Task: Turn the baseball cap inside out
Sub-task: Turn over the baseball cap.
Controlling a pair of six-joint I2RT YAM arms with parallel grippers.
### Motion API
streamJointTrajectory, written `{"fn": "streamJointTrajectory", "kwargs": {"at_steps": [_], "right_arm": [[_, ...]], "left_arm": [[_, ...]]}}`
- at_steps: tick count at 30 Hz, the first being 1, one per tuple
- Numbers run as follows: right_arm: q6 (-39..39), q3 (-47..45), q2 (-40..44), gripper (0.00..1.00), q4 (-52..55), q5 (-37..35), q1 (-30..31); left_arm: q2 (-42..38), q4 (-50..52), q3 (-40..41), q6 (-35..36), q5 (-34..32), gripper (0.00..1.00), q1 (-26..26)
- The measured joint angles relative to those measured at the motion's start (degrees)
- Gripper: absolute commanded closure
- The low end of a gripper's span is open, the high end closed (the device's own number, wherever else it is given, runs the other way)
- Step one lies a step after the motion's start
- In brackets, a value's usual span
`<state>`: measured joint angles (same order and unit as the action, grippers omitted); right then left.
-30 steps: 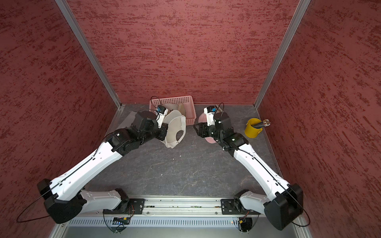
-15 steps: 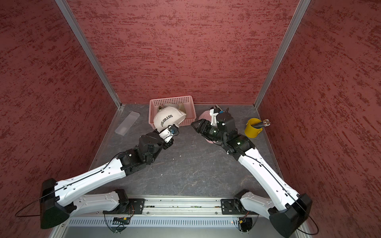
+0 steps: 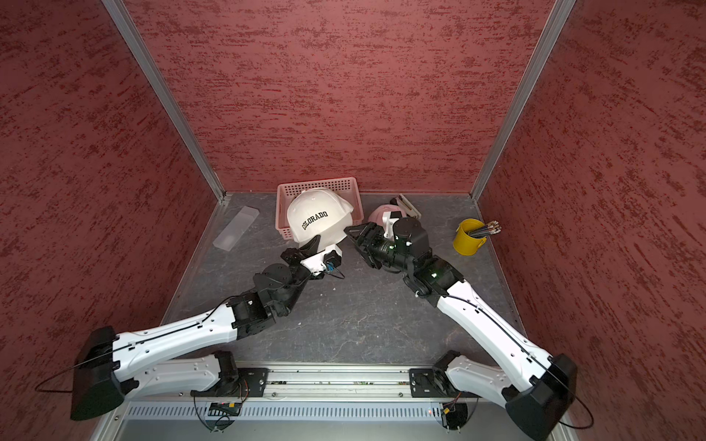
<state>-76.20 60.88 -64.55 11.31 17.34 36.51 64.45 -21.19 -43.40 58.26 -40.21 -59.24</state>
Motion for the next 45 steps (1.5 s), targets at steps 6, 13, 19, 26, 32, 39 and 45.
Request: {"fn": "streamJointTrajectory", "kwargs": {"at_steps": [6,13,19,26,32,39,45], "right_arm": [[-1.3,-1.0,-2.2,0.35,-4.7,-0.2,1.0],[-1.4,-1.0,-4.5,0.77,-7.7,-0.2,1.0],[-1.6,-0.9,-7.7,0.91,-8.5,1.0,0.9],[-0.1,0.6,-11.3,1.00,-7.7,4.7,0.6],[2.5,3.3,-15.3,1.00,-4.9,8.7,-1.0],[5.5,10.2,-20.8,1.00,-4.2,13.4,-2.3],[6.9,15.1,-28.0,1.00,-7.6,21.1,-2.1]], "left_arm": [[2.0,-2.7,0.5,4.0,-0.4,1.00,-0.4],[3.5,-5.6,1.2,7.4,-0.4,1.00,-1.4],[5.9,-6.4,1.2,9.2,-2.7,0.98,-3.1],[5.6,3.5,-0.5,3.1,-4.4,0.00,-4.4],[-2.0,26.8,-7.1,-13.2,3.4,0.00,-4.1],[-10.0,46.1,-15.9,-32.1,23.6,0.00,3.5],[-18.6,49.0,-16.7,-50.8,38.8,0.00,23.6]]}}
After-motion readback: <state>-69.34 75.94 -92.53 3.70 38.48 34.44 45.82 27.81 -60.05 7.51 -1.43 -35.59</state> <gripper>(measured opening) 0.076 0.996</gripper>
